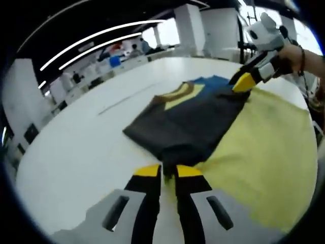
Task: Fold the garment on the visible template until the final outline fits inside the template.
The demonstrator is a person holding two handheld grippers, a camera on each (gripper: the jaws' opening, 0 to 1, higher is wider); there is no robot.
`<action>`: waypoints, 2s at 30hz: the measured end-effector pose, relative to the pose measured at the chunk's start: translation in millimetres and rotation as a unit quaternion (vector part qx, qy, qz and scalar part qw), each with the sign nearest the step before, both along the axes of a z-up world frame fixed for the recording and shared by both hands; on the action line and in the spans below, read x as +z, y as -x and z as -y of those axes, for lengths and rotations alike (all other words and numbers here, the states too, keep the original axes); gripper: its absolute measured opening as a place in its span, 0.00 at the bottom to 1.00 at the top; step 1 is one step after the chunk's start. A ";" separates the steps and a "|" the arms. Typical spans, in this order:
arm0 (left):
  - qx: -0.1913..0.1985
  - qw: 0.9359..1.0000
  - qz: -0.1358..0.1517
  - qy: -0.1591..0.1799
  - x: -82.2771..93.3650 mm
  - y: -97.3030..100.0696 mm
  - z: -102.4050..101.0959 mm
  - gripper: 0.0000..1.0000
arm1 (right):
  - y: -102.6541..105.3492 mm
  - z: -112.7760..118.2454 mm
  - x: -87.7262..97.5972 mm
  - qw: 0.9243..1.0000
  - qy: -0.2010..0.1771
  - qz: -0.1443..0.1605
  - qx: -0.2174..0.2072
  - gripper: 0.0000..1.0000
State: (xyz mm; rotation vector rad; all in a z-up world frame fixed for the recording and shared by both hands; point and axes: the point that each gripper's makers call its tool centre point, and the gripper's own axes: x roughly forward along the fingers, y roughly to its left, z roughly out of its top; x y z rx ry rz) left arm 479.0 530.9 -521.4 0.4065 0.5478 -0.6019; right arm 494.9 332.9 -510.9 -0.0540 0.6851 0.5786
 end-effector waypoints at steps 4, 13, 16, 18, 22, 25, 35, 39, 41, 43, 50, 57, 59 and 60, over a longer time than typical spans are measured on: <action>0.002 1.000 0.008 0.008 3.6 -2.0 0.2 0.03 | -7.6 0.0 -10.1 1.000 0.014 0.000 -0.008 0.28; 0.025 0.999 0.021 0.021 9.0 7.7 -1.4 0.01 | -19.4 1.5 -22.9 0.998 0.057 0.016 -0.010 0.16; 0.035 0.999 0.027 0.023 9.6 12.0 -3.4 0.01 | -21.2 6.1 -23.2 0.997 0.071 0.021 -0.018 0.11; 0.042 0.998 0.024 0.029 8.8 13.9 -4.4 0.01 | -21.8 6.4 -23.3 0.997 0.069 0.021 -0.025 0.09; 0.047 0.999 0.016 0.020 1.6 15.8 -6.5 0.01 | -24.0 10.0 -22.8 0.996 0.072 0.021 -0.040 0.02; 0.051 0.998 0.013 0.020 -1.2 15.5 -8.0 0.01 | -24.3 15.0 -20.6 0.996 0.063 0.016 -0.053 0.00; 0.053 0.999 0.007 0.006 -7.6 11.5 -11.0 0.01 | -28.1 44.9 -6.1 0.992 0.033 0.014 -0.121 0.00; 0.054 0.999 0.006 -0.002 -8.8 9.5 -12.0 0.01 | -25.8 61.2 -3.6 0.989 0.034 0.011 -0.144 0.00; 0.057 0.998 0.005 -0.005 -9.2 8.5 -12.8 0.01 | -23.6 68.5 -4.7 0.988 0.036 0.008 -0.152 0.00; 0.060 0.998 0.004 -0.006 -9.3 8.2 -13.2 0.01 | -19.8 75.9 -7.2 0.986 0.036 0.001 -0.164 0.00; 0.062 0.998 0.003 -0.011 -10.1 6.3 -14.0 0.01 | -12.1 86.7 -18.3 0.984 0.031 -0.014 -0.174 0.00; 0.061 0.998 0.006 -0.021 -10.1 6.2 -13.8 0.01 | -12.0 88.3 -24.0 0.986 0.041 -0.010 -0.164 0.00; 0.062 0.998 0.005 -0.021 -9.9 6.1 -14.2 0.02 | -13.1 89.4 -24.3 0.986 0.043 -0.008 -0.163 0.00; 0.063 0.998 0.004 -0.021 -9.9 6.0 -14.4 0.02 | -13.7 90.2 -24.1 0.986 0.045 -0.006 -0.163 0.00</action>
